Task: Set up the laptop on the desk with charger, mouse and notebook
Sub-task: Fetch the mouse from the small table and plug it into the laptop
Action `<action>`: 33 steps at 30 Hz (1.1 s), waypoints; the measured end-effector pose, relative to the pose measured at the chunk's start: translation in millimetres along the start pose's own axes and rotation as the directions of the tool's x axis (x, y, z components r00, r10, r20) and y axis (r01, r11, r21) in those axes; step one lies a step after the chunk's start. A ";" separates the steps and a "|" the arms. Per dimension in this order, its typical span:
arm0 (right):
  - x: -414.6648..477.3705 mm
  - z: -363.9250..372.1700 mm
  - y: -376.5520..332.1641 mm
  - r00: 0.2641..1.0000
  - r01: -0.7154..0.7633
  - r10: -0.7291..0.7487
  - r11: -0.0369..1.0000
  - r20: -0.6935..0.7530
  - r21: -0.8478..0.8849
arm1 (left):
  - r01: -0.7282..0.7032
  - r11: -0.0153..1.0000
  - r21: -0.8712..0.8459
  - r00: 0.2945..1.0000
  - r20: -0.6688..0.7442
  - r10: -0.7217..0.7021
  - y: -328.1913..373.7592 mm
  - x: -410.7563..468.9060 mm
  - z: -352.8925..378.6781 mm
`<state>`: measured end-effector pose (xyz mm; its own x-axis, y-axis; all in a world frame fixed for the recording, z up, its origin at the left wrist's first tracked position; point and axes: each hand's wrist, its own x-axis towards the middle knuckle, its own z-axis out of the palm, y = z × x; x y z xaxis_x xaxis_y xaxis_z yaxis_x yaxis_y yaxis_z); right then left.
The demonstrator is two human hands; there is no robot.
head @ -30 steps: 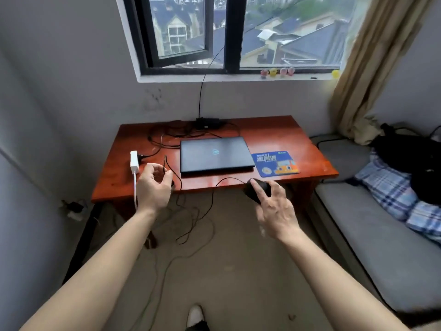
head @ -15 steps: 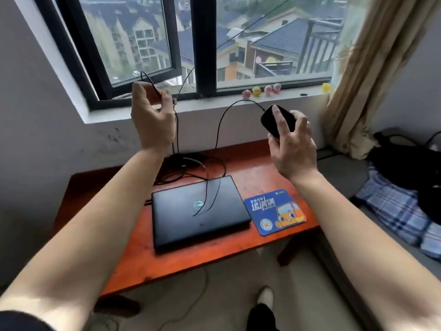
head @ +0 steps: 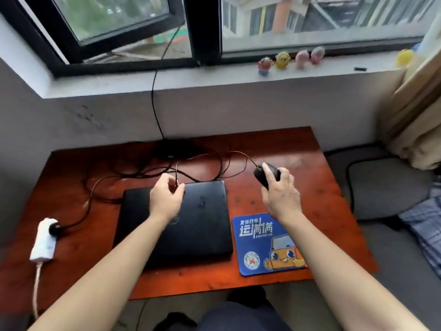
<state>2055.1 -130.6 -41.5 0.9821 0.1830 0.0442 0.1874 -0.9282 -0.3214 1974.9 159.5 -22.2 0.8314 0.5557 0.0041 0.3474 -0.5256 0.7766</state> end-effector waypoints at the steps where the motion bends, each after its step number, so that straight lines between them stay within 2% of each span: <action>1: -0.1 16.5 10.3 0.998 -0.015 0.015 1.000 0.064 -0.006 | 0.074 0.997 0.030 0.997 0.031 -0.075 -13.4 -6.1 13.0; 6: -25.9 72.0 36.4 0.958 -0.087 0.099 0.995 0.271 -0.058 | 0.279 0.945 0.169 0.948 0.109 -0.299 -63.7 -36.8 47.5; 10: -59.2 87.4 41.6 0.924 -0.184 0.191 0.982 0.330 -0.054 | 0.332 0.909 0.253 0.909 0.173 -0.380 -82.7 -46.7 54.4; 15: -92.8 96.3 42.0 0.898 -0.267 0.286 0.958 0.335 -0.100 | 0.265 0.910 0.318 0.899 0.261 -0.352 -94.4 -47.5 51.4; 23: -107.9 104.6 23.0 0.860 -0.423 0.426 0.903 0.281 -0.073 | 0.235 0.931 0.280 0.876 0.355 -0.328 -126.2 -44.6 45.6; 28: -113.8 107.1 17.5 0.859 -0.423 0.428 0.903 0.283 -0.081 | 0.207 0.940 0.269 0.863 0.401 -0.305 -129.5 -41.6 40.6; 33: -104.8 100.4 -2.6 0.830 -0.408 0.457 0.888 0.319 -0.211 | 0.204 0.954 0.219 0.880 0.386 -0.277 -123.9 -24.3 9.5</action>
<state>1949.9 -114.8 -140.2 0.8955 -0.1694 -0.4116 -0.2309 -0.9674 -0.1042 1915.7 205.0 -124.5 0.8029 0.3860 -0.4543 0.5961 -0.5294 0.6036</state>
